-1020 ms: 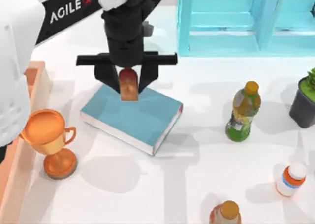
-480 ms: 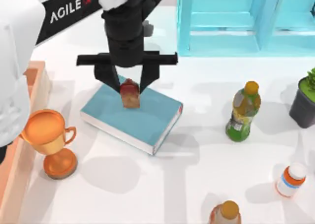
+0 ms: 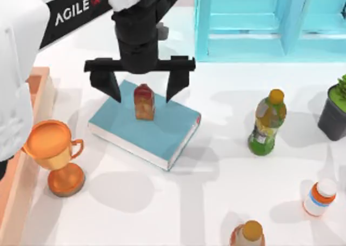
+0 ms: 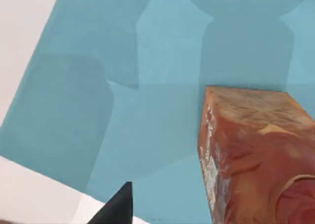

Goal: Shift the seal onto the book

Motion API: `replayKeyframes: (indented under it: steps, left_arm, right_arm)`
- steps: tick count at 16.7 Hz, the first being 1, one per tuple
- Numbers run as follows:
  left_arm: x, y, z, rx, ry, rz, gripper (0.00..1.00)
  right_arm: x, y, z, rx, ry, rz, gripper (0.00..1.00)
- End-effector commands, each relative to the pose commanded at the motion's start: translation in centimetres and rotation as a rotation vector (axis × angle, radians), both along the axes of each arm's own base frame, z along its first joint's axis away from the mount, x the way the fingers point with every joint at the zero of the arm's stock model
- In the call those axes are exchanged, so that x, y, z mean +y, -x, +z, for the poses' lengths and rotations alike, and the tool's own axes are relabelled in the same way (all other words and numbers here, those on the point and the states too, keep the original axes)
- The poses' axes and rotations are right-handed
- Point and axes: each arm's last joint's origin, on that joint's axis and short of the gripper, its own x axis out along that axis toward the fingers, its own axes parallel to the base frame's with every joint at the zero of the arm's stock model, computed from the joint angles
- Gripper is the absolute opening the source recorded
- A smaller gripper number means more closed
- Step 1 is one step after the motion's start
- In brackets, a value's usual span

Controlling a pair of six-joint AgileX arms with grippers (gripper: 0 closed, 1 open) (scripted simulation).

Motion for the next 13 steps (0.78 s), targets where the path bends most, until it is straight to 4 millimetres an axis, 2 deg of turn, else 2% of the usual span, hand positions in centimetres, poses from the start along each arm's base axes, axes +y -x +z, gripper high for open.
replayKeyframes:
  steps: [7,13]
  left_arm:
    - [0.1,0.0,0.1,0.000,0.000,0.002,1.00]
    - [0.1,0.0,3.0,0.000,0.000,0.002,1.00]
  right_arm:
    - [0.0,0.0,0.0,0.000,0.000,0.000,1.00]
    - [0.0,0.0,0.0,0.000,0.000,0.000,1.00]
